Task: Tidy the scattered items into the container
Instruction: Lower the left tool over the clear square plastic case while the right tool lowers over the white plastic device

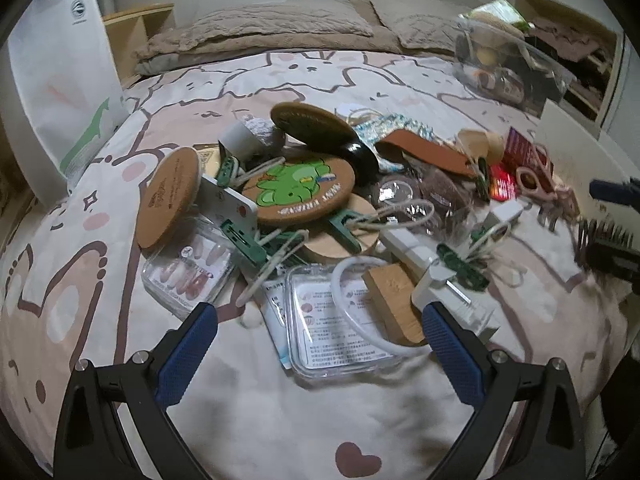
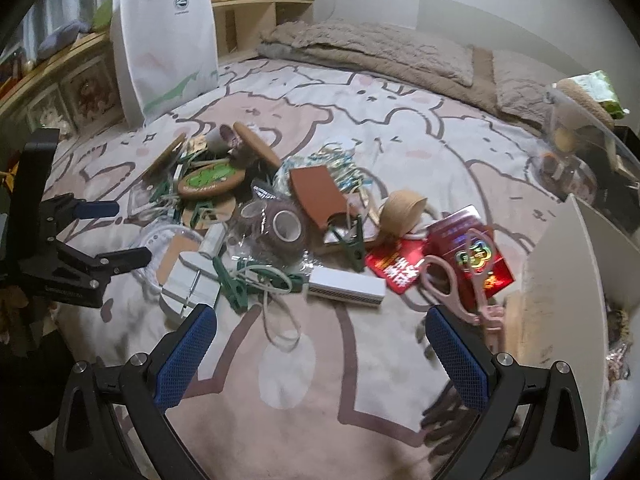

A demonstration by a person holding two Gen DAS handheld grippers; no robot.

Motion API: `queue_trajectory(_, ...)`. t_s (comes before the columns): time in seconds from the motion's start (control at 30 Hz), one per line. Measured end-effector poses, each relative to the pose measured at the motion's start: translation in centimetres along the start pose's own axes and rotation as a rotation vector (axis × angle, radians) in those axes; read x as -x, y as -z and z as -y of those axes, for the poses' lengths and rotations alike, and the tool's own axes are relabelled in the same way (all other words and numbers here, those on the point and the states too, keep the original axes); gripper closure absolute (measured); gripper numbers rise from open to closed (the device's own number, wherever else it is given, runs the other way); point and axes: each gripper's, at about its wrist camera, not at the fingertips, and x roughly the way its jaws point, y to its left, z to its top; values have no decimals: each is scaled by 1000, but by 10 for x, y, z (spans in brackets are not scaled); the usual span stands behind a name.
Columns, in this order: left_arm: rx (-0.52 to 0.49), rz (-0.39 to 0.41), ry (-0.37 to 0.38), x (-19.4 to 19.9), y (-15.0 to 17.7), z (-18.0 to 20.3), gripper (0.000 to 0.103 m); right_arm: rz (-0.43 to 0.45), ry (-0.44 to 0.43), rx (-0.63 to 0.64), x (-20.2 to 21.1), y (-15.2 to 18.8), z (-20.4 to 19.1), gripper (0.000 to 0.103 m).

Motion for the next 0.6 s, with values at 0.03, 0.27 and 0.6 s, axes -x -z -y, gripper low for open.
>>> queue_trajectory(0.03, -9, -2, 3, -2, 1, 1, 0, -2, -8, -2, -2, 0, -1, 0)
queue_trajectory(0.27, -111, 18, -47, -8, 12, 13, 0, -39, -133, -93, -20, 2, -5, 0)
queue_trajectory(0.6, -236, 24, 17, -13, 28, 25, 0, -148, -297, -182, -45, 0, -31, 0)
